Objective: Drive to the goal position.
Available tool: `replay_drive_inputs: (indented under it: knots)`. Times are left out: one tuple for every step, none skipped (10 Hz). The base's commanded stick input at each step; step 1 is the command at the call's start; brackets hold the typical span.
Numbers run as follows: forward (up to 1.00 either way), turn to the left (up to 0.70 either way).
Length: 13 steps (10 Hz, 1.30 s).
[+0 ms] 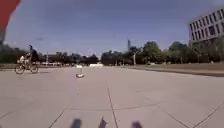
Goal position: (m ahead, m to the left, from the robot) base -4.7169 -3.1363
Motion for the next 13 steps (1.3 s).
replay_drive_inputs:
  knots:
    - [1.00,0.00]
    - [1.00,0.00]
    - [1.00,0.00]
    - [1.00,0.00]
    - [1.00,0.00]
    - [1.00,0.00]
    - [1.00,0.00]
    - [1.00,0.00]
    - [1.00,0.00]
    - [1.00,0.00]
    - [1.00,0.00]
    - [1.00,0.00]
    - [1.00,0.00]
